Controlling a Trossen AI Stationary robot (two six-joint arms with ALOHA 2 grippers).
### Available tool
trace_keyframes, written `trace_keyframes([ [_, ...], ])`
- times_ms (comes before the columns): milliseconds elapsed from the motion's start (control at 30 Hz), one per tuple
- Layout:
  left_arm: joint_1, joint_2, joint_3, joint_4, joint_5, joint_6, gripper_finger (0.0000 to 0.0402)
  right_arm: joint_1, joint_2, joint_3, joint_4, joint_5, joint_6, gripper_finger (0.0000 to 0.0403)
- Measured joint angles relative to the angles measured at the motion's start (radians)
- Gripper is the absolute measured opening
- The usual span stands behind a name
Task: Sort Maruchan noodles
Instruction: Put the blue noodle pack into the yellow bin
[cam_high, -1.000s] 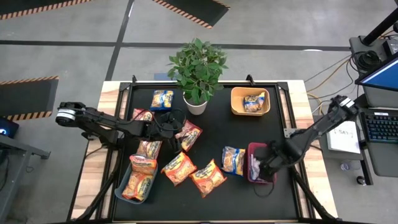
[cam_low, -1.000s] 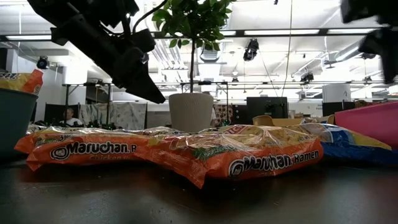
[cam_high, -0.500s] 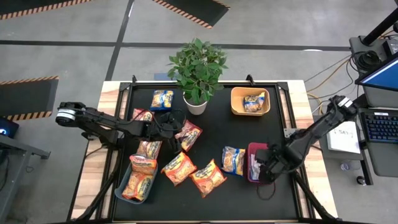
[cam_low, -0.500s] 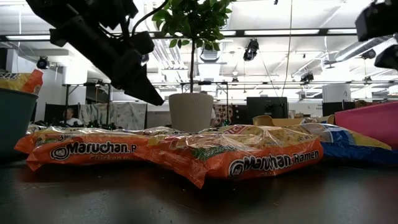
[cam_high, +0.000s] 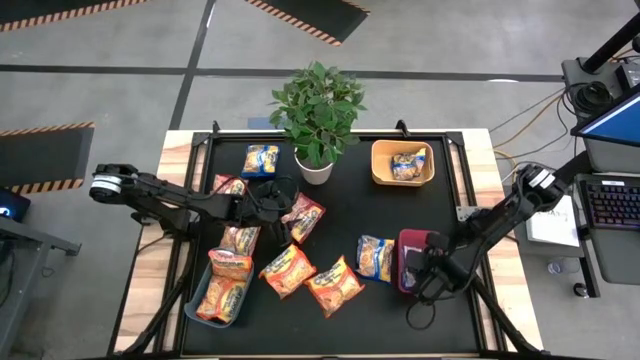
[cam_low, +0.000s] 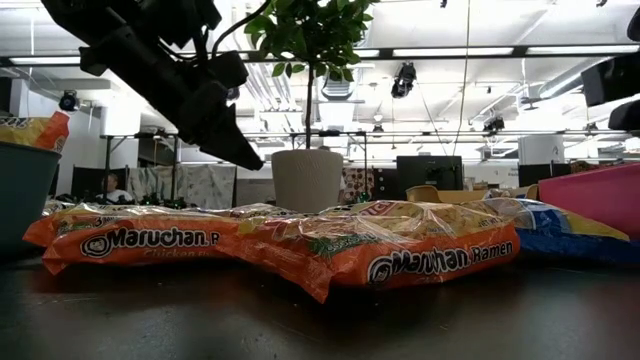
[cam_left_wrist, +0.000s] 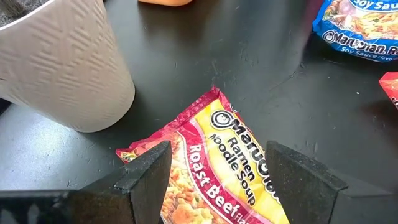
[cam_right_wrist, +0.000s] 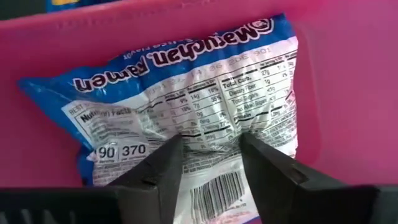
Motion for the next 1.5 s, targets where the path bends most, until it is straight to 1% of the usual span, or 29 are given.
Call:
trace_keyframes([
  [67, 0.0, 0.0, 0.0, 0.002, 0.0, -0.004, 0.0242, 0.0, 0.017, 0.0, -0.005, 0.001, -0.003, 0.0128],
  [167, 0.0, 0.0, 0.0, 0.016, 0.0, -0.01, 0.0242, 0.0, 0.02, -0.002, -0.003, -0.006, -0.005, 0.0085],
  [267, 0.0, 0.0, 0.0, 0.037, 0.0, -0.01, 0.0242, 0.0, -0.002, -0.003, -0.003, -0.01, -0.008, 0.0035],
  [333, 0.0, 0.0, 0.0, 0.037, 0.0, -0.01, 0.0242, 0.0, -0.027, -0.005, -0.004, -0.021, -0.014, 0.0018],
  [567, 0.0, 0.0, 0.0, 0.046, 0.001, -0.01, 0.0239, -0.001, -0.184, -0.008, -0.091, -0.028, 0.044, 0.0009],
  [633, -0.001, 0.0, 0.0, 0.052, 0.006, -0.01, 0.0235, 0.0, -0.237, -0.008, -0.105, -0.014, 0.07, 0.0009],
  [833, -0.001, 0.0, 0.0, 0.073, 0.007, -0.004, 0.0233, 0.0, -0.389, -0.008, -0.115, 0.099, 0.124, 0.0008],
  [933, -0.005, 0.0, 0.0, 0.099, 0.01, 0.009, 0.0233, 0.0, -0.459, -0.008, -0.11, 0.199, 0.129, 0.0008],
  [1067, -0.017, 0.0, 0.0, 0.161, 0.069, 0.047, 0.0233, -0.001, -0.55, -0.008, -0.071, 0.327, 0.091, 0.0008],
  [1167, -0.026, 0.0, 0.0, 0.265, 0.139, 0.099, 0.0233, -0.001, -0.608, -0.015, 0.012, 0.449, 0.017, 0.0008],
  [1233, -0.034, 0.0, 0.0, 0.354, 0.208, 0.149, 0.0233, -0.002, -0.638, -0.032, 0.112, 0.526, -0.083, 0.0008],
  [1300, -0.043, 0.0, 0.0, 0.445, 0.278, 0.2, 0.0232, -0.008, -0.662, -0.057, 0.239, 0.578, -0.196, 0.0008],
  [1400, -0.053, 0.0, 0.0, 0.566, 0.359, 0.263, 0.0232, -0.031, -0.678, -0.114, 0.474, 0.593, -0.373, 0.0008],
  [1500, -0.056, 0.0, 0.0, 0.655, 0.424, 0.303, 0.0232, -0.067, -0.674, -0.191, 0.763, 0.547, -0.542, 0.0008],
])
